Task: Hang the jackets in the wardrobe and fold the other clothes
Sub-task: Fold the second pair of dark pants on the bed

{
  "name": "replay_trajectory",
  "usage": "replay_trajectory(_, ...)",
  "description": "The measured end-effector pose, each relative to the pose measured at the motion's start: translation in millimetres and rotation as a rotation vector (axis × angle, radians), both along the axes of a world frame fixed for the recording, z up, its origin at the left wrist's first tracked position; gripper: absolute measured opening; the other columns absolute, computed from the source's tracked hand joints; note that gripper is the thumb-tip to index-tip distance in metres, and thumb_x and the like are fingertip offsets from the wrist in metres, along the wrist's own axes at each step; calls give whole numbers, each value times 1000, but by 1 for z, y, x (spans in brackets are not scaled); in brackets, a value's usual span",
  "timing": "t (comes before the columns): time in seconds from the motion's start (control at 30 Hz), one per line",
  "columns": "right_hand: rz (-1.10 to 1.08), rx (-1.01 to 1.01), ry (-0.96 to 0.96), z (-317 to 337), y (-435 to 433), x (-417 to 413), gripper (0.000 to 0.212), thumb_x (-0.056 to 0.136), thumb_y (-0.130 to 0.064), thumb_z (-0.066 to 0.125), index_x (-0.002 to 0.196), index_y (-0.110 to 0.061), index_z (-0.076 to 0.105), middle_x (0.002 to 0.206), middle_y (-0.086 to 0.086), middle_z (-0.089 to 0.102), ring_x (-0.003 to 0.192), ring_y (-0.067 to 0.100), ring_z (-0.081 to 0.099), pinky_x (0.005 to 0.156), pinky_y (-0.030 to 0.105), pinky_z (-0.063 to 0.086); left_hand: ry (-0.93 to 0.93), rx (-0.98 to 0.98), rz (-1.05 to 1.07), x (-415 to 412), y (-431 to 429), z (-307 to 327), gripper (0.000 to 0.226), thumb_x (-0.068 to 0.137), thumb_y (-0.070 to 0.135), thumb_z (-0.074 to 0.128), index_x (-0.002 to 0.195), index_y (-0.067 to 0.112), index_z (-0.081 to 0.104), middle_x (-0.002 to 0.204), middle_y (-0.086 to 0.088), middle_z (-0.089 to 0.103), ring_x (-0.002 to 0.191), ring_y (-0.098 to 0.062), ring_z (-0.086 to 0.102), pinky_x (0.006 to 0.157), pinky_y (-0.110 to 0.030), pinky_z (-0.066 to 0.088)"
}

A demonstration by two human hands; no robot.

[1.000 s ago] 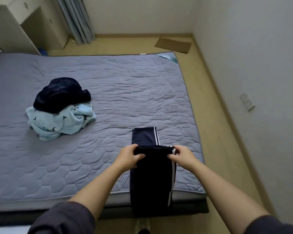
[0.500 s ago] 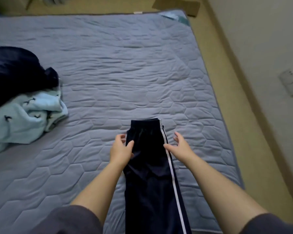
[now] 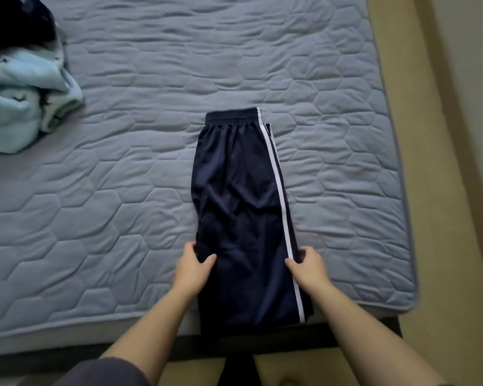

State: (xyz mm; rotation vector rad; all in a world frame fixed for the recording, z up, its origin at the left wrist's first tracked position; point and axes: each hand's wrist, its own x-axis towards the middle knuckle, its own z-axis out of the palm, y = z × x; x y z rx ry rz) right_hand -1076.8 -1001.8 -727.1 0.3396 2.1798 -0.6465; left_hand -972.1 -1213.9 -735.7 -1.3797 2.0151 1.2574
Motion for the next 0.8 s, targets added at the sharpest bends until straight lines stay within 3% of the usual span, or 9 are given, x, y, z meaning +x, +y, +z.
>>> replay_trajectory(0.1,14,-27,-8,-11,11,24,31,96,-26,52,117,-4,53,118,15,62,107,30,56,77,29,37,24,-45,58,25,22,-5,14,94,26,55,101,13,51,106,-12,63,94,-26,57,72,-29,35)
replay_trajectory(0.23,13,-48,90,-27,28,44,22,98,-22,48,107,-5,60,112,18,64,100,30,57,77,31,39,4,-139,68,53,43,-19,19,99,24,43,88,12,51,98,-19,62,94,-34,57,70,-33,34)
replay_trajectory(0.33,57,-5,116,-31,31,51,23,97,-23,48,110,-5,55,113,19,63,105,35,56,81,35,41,-49,-161,99,50,53,-20,19,99,23,40,97,8,51,104,-21,59,99,-37,56,74,-35,36)
replay_trajectory(0.4,99,20,263,-21,25,50,30,94,-22,50,120,-7,49,121,18,57,110,35,53,88,40,41,-11,-302,105,41,53,-11,22,95,22,45,111,7,48,116,-20,56,106,-38,54,80,-38,39)
replay_trajectory(0.5,456,77,673,-8,7,34,59,87,-18,56,142,-8,36,148,15,37,136,31,35,109,45,29,227,-667,-158,19,39,0,48,87,17,54,132,4,42,137,-18,43,127,-35,41,102,-44,35)
replay_trajectory(0.6,767,24,846,-10,-37,1,69,88,-21,53,149,-7,24,158,11,15,147,27,13,117,48,10,412,-818,-480,-26,21,-3,62,85,15,51,143,4,33,154,-16,26,143,-31,22,114,-47,20)
replay_trajectory(0.7,987,72,861,-33,-82,-35,69,95,-28,44,151,-5,12,159,14,4,147,28,3,117,45,-1,376,-835,-765,-70,6,-26,62,93,24,42,150,10,20,158,-8,12,147,-24,8,117,-47,6)
replay_trajectory(0.8,1052,209,748,-74,-83,-54,74,98,-46,33,151,-6,1,159,14,-5,147,26,-6,117,41,-8,177,-808,-841,-75,-15,-70,65,97,42,32,152,17,9,160,-7,-1,147,-21,0,117,-44,-1)
